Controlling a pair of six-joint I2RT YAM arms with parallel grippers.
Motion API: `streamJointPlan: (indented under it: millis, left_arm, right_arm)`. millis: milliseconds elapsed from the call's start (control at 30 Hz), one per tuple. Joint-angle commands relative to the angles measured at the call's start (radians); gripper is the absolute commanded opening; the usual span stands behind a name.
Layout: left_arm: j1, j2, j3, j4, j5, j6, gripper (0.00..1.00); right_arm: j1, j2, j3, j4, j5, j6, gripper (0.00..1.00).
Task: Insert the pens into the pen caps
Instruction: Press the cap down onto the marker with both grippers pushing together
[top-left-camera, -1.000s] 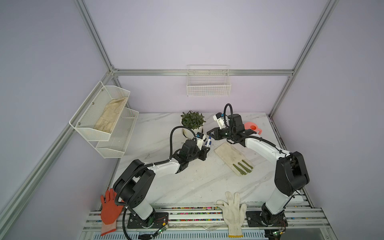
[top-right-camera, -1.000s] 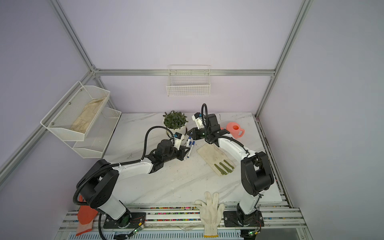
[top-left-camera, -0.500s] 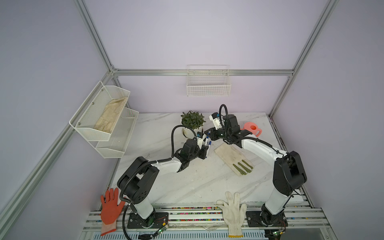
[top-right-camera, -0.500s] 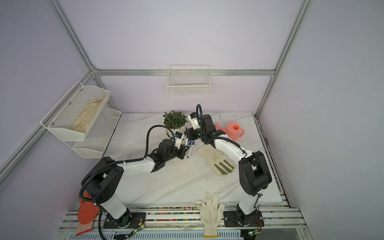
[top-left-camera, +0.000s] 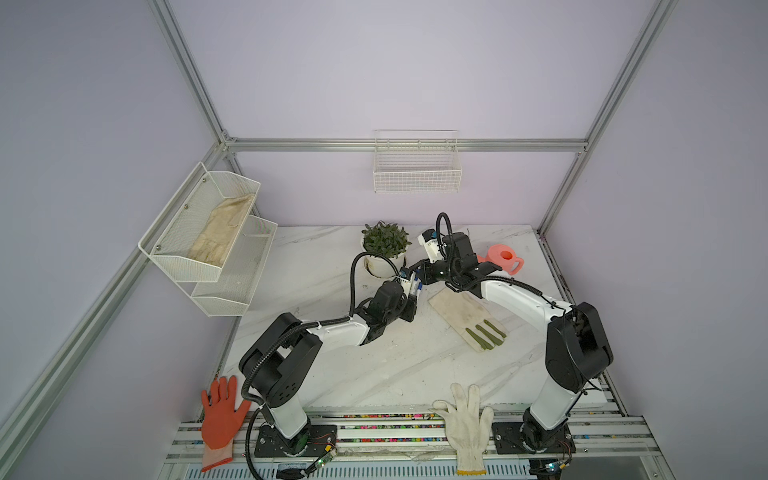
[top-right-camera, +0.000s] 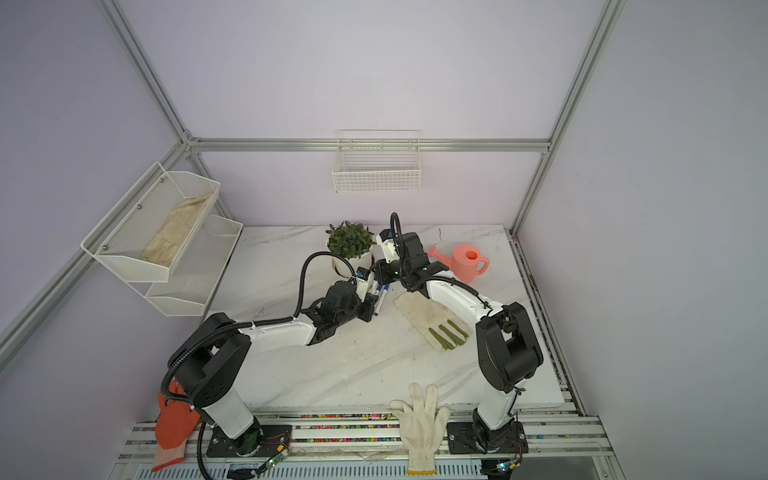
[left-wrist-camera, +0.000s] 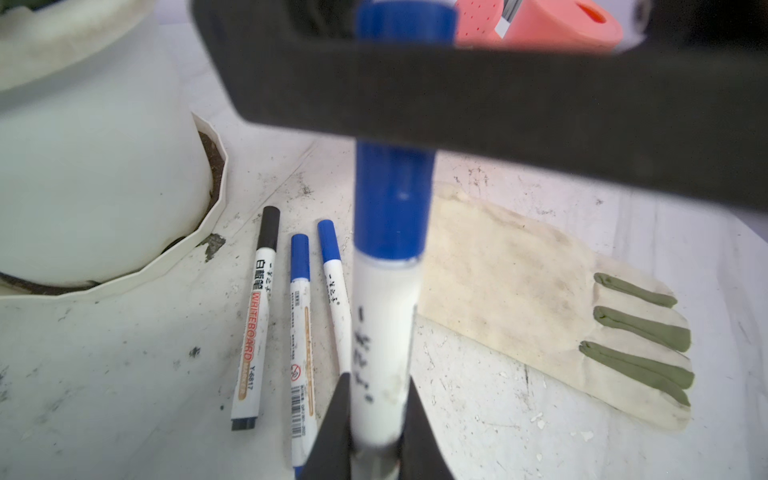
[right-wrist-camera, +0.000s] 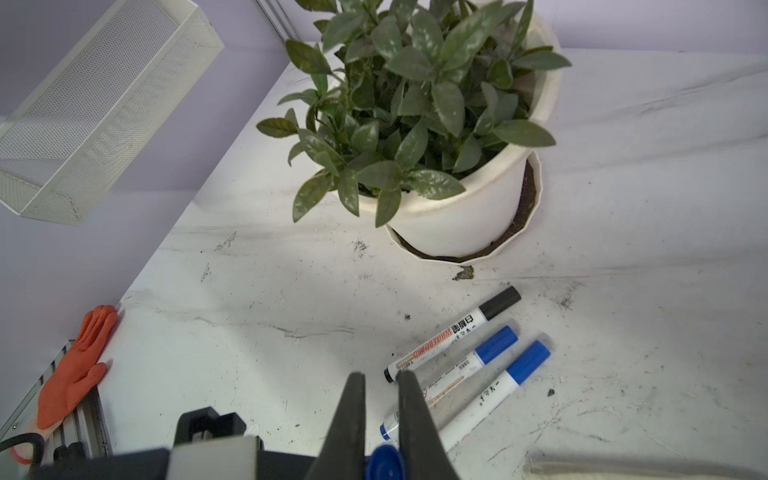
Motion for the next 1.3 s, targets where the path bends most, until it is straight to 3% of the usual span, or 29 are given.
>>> streamJointPlan:
  millis: [0,267,433,767,1267]
  left_arm:
    - [0.061,-0.096,0.199,0.261,-0.373,-0.082,0.00]
    - [0.005,-0.089,0.178,0.211,-0.387,-0.149,0.00]
    - [-0.009,-0.064,0.201,0.199,-0.395,-0.172,0.00]
    - [-0.009,-0.021,0.284,0.195,-0.399,-0.124,0.00]
    - [-0.010,-0.014,0.284,0.180,-0.419,-0.129,0.00]
  right_arm:
    - [0.018,0.030,-0.089,-0.402,-0.022,-0.026,0.00]
    - [0.018,-0.001,-0.080,-0.362,0.048,-0.010,0.00]
    - [0.020,0.005,-0.103,-0.380,0.012,-0.008,0.00]
    - [0.035,0.010,-0.170,-0.393,0.026,-0.001,0.00]
    - [0.010,-0.009,-0.179,-0.402,0.009,-0.001,0.00]
